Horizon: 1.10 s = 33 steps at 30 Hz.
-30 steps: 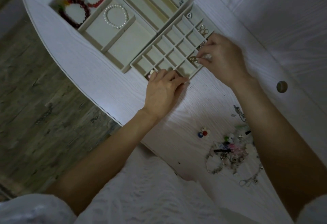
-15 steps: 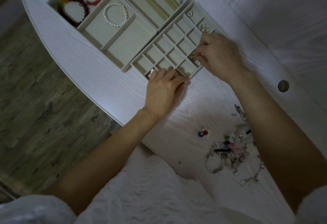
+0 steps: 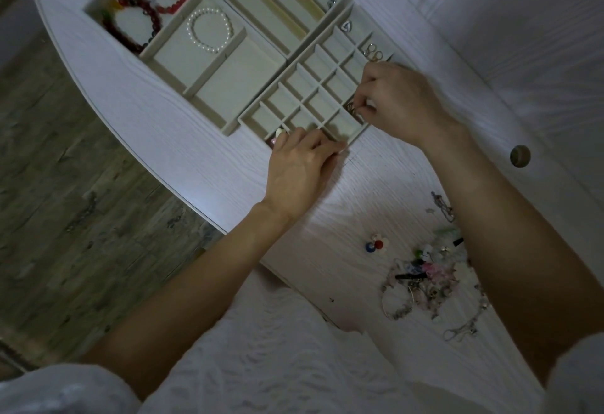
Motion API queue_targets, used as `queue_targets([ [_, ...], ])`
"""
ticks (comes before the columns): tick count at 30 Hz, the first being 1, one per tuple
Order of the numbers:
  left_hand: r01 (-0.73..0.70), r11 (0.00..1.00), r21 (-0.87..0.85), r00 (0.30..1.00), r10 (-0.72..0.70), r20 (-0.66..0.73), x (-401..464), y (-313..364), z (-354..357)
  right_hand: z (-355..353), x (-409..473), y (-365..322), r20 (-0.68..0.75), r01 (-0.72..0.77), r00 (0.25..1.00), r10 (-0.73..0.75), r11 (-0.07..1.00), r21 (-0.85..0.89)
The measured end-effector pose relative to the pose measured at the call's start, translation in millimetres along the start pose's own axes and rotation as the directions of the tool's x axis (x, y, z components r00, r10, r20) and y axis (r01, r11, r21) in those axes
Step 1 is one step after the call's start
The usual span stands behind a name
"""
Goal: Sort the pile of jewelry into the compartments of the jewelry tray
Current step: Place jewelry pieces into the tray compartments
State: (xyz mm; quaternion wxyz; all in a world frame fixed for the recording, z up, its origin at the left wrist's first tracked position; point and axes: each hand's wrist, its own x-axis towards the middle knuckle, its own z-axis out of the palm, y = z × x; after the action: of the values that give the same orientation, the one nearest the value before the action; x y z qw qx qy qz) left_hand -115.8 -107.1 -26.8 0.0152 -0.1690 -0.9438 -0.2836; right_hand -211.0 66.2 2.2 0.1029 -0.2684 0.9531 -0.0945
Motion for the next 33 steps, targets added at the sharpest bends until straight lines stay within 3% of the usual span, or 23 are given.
queue_targets([
  [6,-0.001,1.000,-0.004,1.000,0.001,-0.003,-1,-1,1,-8,-2,2,-0.012,0.086,0.996,-0.087,0.996,-0.038],
  [12,-0.005,1.000,-0.002,1.000,0.005,-0.005,0,-1,1,-6,2,5,0.080,0.131,0.988,-0.129,0.991,-0.026],
  [18,-0.009,1.000,0.001,1.000,0.009,-0.004,0,-2,1,-4,0,5,0.053,0.037,0.998,-0.040,0.998,0.053],
  [23,-0.015,1.000,-0.011,1.000,0.015,-0.004,0,-2,0,-7,-2,10,-0.021,-0.133,0.990,0.141,0.965,0.228],
  [27,-0.017,1.000,-0.011,1.000,0.017,0.000,-1,-3,1,-7,-2,9,-0.067,-0.186,0.977,0.203,0.961,0.202],
  [33,-0.017,1.000,-0.003,1.000,0.017,-0.003,-1,-3,2,-1,4,-1,-0.054,-0.143,0.987,0.148,0.985,0.093],
])
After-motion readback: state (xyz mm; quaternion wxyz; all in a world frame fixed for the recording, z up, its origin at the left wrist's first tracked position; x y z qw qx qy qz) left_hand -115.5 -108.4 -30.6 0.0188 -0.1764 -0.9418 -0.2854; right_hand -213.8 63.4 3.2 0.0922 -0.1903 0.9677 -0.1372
